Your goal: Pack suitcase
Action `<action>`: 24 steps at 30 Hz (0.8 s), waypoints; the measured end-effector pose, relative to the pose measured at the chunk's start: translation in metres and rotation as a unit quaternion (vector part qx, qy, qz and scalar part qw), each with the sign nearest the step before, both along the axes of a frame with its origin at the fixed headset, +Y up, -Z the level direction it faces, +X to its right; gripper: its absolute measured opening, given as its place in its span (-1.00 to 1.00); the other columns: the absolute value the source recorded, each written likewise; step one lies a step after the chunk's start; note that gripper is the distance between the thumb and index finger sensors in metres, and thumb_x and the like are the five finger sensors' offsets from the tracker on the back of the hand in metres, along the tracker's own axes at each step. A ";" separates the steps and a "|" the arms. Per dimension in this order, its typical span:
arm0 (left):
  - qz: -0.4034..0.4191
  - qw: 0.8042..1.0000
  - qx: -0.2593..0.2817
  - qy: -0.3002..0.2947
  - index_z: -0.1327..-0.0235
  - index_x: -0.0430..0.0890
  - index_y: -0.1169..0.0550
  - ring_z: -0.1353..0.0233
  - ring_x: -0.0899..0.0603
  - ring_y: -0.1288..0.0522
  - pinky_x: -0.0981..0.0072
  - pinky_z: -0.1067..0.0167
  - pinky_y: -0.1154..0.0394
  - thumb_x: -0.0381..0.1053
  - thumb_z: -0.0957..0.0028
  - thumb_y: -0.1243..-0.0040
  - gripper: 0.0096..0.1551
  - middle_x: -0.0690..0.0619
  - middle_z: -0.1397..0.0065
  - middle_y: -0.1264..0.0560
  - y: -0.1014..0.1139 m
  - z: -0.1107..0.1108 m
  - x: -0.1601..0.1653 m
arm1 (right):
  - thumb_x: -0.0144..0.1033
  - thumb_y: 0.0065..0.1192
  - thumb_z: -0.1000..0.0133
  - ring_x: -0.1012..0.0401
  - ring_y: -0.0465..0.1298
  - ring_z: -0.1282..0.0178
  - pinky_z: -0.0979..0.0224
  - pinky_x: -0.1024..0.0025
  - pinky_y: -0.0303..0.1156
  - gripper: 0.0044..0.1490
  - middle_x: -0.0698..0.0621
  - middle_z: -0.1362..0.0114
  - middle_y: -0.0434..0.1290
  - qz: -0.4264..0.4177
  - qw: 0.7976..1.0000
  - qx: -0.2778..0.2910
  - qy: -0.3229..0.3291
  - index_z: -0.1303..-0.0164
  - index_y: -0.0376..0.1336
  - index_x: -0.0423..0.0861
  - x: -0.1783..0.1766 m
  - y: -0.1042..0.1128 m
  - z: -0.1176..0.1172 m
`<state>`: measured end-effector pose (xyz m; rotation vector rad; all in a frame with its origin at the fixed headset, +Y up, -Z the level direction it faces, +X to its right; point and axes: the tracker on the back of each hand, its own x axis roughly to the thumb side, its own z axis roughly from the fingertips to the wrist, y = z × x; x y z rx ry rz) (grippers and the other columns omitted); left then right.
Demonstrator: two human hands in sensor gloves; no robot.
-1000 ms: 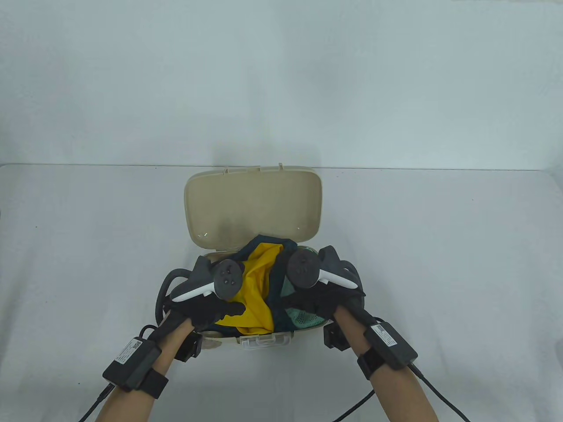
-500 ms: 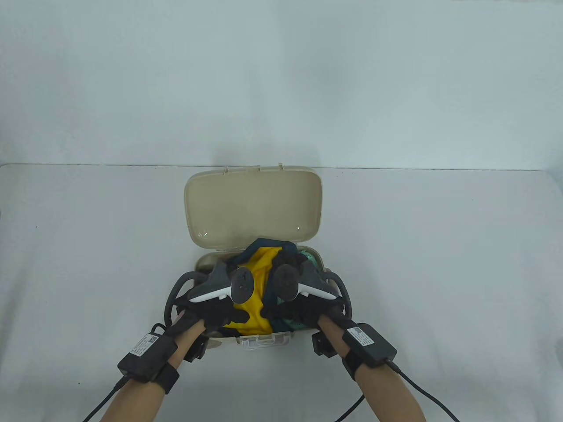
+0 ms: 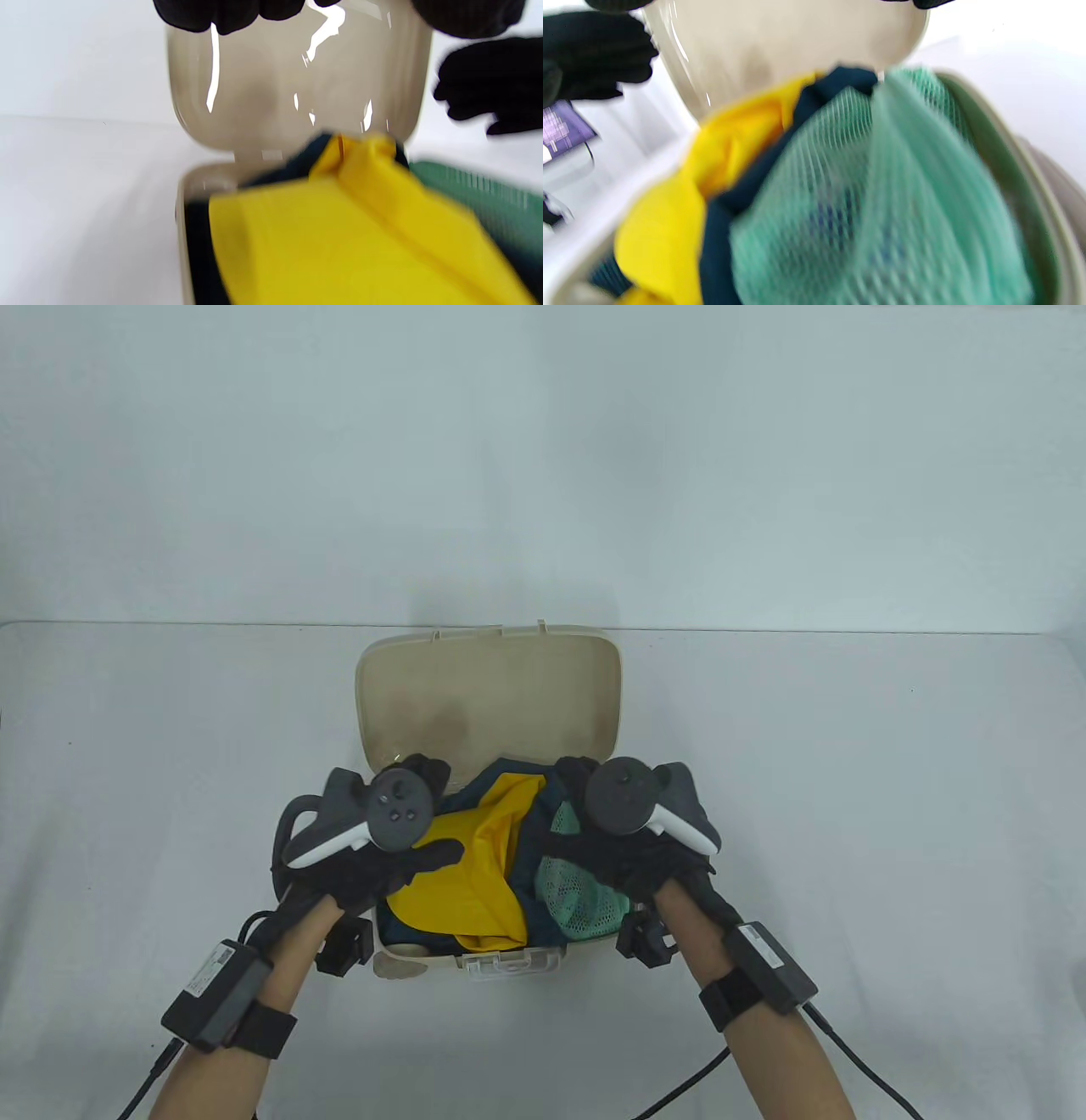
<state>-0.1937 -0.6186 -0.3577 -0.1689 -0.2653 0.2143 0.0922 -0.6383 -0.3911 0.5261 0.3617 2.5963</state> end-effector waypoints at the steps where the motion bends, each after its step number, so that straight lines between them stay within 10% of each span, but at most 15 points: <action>1: 0.044 0.999 0.011 0.017 -0.64 0.03 0.12 -0.73 -0.30 0.01 -0.09 -0.60 -0.11 0.39 0.04 0.03 0.08 -0.09 -0.75 0.11 0.008 -0.002 -0.010 | 0.47 -0.14 -0.02 -0.25 -0.03 -0.75 -0.65 -0.16 0.07 0.29 -0.22 -0.78 -0.18 -0.020 1.000 0.006 -0.016 -0.70 -0.32 -0.16 0.007 0.011 -0.004; 9: 0.231 0.965 0.018 0.127 -0.62 0.00 0.23 -0.73 -0.34 0.09 -0.13 -0.60 -0.06 0.43 0.01 0.14 0.10 -0.11 -0.75 0.17 0.017 -0.030 -0.064 | 0.44 -0.24 -0.09 -0.22 0.00 -0.75 -0.66 -0.13 0.08 0.20 -0.20 -0.78 -0.14 -0.165 0.980 0.014 -0.113 -0.70 -0.32 -0.15 0.041 0.051 -0.043; 16: 0.391 0.904 -0.045 0.169 -0.60 -0.07 0.28 -0.71 -0.37 0.11 -0.13 -0.59 -0.04 0.45 -0.01 0.18 0.14 -0.16 -0.74 0.19 -0.008 -0.061 -0.069 | 0.46 -0.29 -0.08 -0.24 -0.03 -0.75 -0.65 -0.15 0.05 0.25 -0.22 -0.79 -0.16 -0.215 0.962 -0.037 -0.162 -0.69 -0.36 -0.19 0.040 0.038 -0.080; 24: 0.422 0.889 -0.067 0.164 -0.62 -0.08 0.25 -0.71 -0.36 0.08 -0.12 -0.59 -0.03 0.45 -0.02 0.20 0.12 -0.16 -0.74 0.15 -0.019 -0.076 -0.062 | 0.46 -0.28 -0.09 -0.26 0.00 -0.73 -0.63 -0.16 0.07 0.26 -0.25 -0.78 -0.12 -0.222 0.960 -0.064 -0.159 -0.68 -0.36 -0.23 0.026 0.023 -0.095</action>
